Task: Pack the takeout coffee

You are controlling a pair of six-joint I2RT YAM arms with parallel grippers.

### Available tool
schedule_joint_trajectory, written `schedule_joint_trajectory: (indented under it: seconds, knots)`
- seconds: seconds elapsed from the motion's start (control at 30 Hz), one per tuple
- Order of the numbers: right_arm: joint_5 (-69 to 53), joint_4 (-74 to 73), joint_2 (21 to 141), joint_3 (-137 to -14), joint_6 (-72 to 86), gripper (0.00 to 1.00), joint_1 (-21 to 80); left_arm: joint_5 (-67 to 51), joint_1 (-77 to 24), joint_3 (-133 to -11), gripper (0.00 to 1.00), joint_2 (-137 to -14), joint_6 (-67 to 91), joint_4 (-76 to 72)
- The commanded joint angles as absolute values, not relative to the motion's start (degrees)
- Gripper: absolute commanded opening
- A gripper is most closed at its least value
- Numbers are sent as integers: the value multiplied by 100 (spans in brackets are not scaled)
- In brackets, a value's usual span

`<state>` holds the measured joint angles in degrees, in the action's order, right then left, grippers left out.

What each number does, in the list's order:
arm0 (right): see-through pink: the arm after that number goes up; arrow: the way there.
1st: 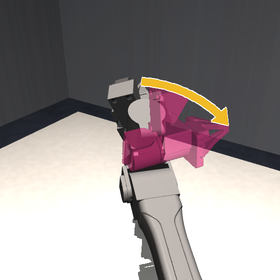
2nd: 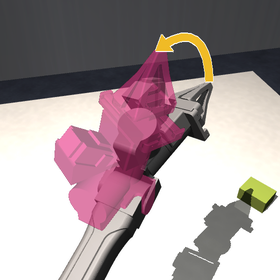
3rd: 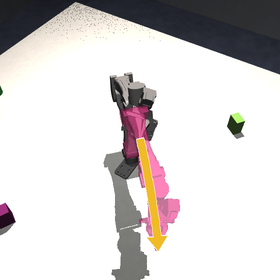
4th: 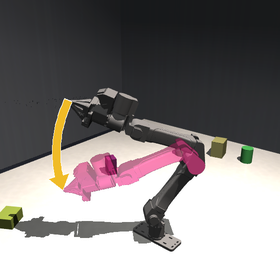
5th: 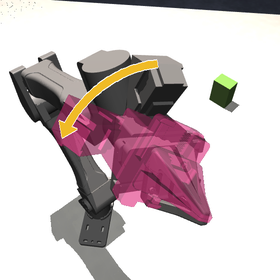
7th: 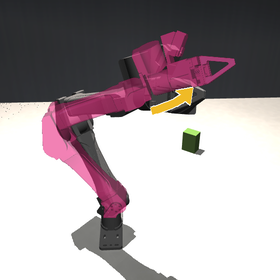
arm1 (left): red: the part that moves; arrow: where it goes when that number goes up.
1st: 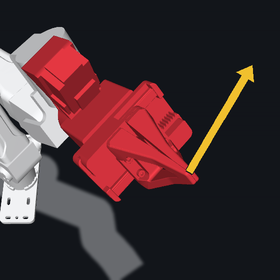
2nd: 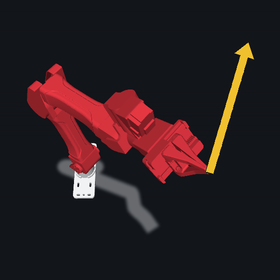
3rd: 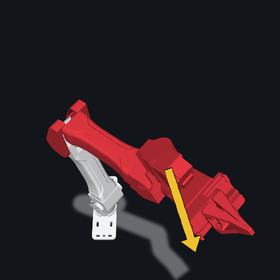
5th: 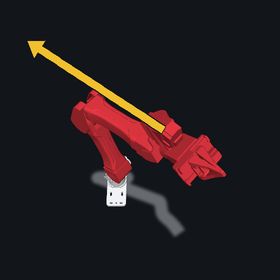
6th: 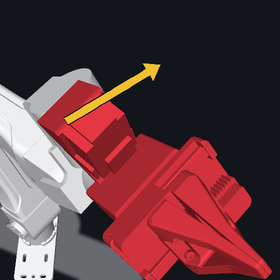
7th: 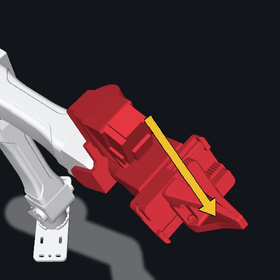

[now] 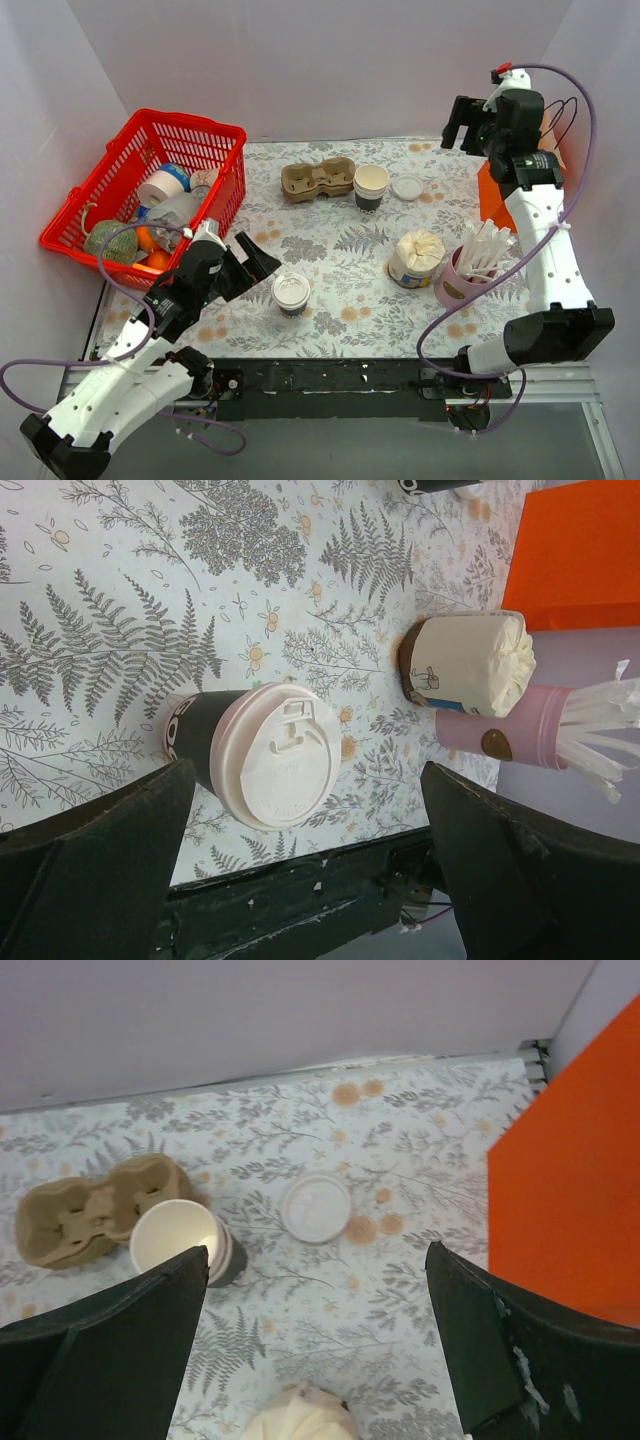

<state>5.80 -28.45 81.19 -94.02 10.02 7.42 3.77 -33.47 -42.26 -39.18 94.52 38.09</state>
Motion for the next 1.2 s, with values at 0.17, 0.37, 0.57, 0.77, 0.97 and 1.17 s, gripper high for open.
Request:
schedule_joint_trajectory:
  seconds: [0.17,0.37,0.57,0.77,0.97,1.17]
  knots:
    - [606,-4014,8901,-10712,97,97,-228,44,-3322,-4175,98,-4192,9246,3709]
    - [527,-4070,9324,-11215,-148,97,-325,9,-3331,-4113,98,-4368,9255,3490]
    - [852,-3903,9834,-11557,-790,96,-422,9,-3331,-4210,98,-4597,9185,3393]
    - [1537,-3586,10467,-12013,-1195,96,-483,-228,-3322,-4201,98,-4789,9070,3041]
    - [2547,-3569,10846,-11998,-1187,96,-510,-158,-3331,-4228,98,-5010,8939,2953]
    - [3303,-3392,10810,-11426,-1213,96,-519,-369,-3313,-4271,98,-5185,8833,2839]
